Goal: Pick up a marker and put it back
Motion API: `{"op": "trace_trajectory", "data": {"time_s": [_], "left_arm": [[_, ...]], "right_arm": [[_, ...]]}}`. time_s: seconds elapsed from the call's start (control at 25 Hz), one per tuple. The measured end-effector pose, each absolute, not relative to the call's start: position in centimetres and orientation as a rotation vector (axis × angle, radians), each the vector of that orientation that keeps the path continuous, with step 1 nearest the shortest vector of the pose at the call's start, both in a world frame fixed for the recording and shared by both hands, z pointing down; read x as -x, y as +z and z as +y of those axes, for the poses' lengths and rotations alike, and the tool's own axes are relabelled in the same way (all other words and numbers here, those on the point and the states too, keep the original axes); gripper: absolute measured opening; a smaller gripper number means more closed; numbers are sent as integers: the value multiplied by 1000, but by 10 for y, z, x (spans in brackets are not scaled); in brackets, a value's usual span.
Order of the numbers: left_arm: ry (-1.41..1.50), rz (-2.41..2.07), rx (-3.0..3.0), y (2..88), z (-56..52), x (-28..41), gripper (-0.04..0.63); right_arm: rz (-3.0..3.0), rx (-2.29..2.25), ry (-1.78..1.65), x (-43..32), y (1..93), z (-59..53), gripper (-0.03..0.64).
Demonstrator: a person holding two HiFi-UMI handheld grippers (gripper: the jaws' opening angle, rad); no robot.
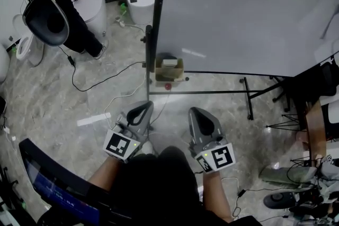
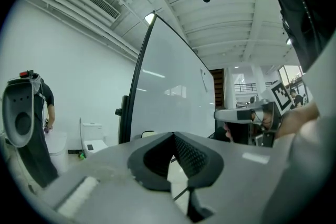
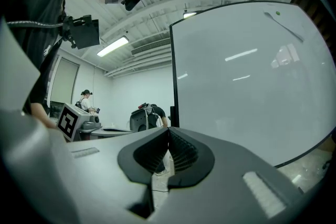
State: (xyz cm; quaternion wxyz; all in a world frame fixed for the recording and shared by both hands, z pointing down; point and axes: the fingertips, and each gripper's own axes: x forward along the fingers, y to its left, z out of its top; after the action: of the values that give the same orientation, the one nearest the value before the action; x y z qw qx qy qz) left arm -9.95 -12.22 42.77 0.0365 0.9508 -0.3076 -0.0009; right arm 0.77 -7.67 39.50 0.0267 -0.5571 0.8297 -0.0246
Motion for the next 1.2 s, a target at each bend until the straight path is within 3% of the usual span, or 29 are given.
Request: {"op": "trace_trajectory", "data": {"time_s": [1.2], "left_arm": [[191, -1148, -2934, 453, -188, 1, 6]], "right_arm": [[2737, 1440, -63, -73, 389, -159, 9]]}}
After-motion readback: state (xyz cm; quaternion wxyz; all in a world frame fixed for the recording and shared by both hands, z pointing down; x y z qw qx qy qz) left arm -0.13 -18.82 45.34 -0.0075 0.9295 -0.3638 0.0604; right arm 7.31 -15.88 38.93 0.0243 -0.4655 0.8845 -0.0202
